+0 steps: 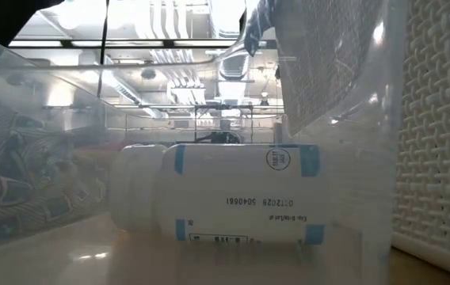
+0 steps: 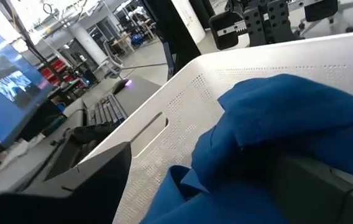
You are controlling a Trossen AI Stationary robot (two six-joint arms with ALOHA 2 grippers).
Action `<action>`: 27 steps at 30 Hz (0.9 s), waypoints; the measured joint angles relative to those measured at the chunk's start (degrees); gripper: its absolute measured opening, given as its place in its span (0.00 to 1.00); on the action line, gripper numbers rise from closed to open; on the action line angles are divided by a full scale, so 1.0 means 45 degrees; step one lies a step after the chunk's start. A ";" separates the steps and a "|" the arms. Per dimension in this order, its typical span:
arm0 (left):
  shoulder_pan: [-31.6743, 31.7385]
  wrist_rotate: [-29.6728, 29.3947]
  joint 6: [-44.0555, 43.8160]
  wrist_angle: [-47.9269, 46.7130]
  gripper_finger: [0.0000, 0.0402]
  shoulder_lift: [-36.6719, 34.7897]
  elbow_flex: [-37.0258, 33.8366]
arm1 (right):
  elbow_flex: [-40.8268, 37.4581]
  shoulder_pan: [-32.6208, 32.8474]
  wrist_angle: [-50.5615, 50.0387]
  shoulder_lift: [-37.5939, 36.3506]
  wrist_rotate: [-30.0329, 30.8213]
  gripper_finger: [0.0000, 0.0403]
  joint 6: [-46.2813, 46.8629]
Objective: Pick & Place Medicine items
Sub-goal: Put the blue patient gown into the white laundry bin
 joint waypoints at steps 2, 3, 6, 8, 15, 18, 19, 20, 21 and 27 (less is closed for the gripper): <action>-0.0005 -0.0158 0.0319 -0.0009 0.89 -0.0018 0.0000 | 0.0000 0.0003 0.0000 0.0000 -0.0002 0.02 0.0000; -0.0005 -0.0279 0.0455 -0.0153 0.89 -0.0105 0.0000 | 0.0000 0.0003 -0.0004 0.0000 0.0001 0.02 0.0000; -0.0005 -0.0502 0.0553 -0.0622 0.88 -0.0409 0.0000 | 0.0000 0.0002 0.0000 0.0000 -0.0002 0.02 0.0000; 0.0000 -0.0643 0.0602 -0.0910 0.87 -0.0694 0.0010 | 0.0000 -0.0002 -0.0005 0.0005 0.0015 0.02 0.0000; 0.0019 -0.2228 0.0886 -0.2686 0.84 -0.1719 -0.0048 | 0.0000 0.0003 0.0000 0.0000 0.0002 0.02 0.0000; 0.0074 -0.3015 0.0891 -0.3450 0.84 -0.2280 -0.0022 | 0.0000 0.0001 0.0003 -0.0003 0.0002 0.02 0.0000; 0.0112 -0.3257 0.0889 -0.3709 0.83 -0.2443 -0.0049 | 0.0000 0.0002 0.0003 -0.0005 -0.0001 0.02 0.0000; 0.0146 -0.3555 0.0889 -0.3944 0.83 -0.2640 -0.0049 | 0.0000 0.0000 0.0002 0.0003 0.0010 0.02 0.0000; 0.0194 -0.3840 0.0886 -0.4300 0.83 -0.2775 -0.0048 | 0.0000 0.0000 0.0003 0.0003 0.0004 0.02 0.0000; 0.0687 -0.5476 0.0113 -0.6292 0.82 -0.3799 -0.0078 | 0.0000 0.0003 -0.0003 -0.0005 -0.0001 0.02 0.0000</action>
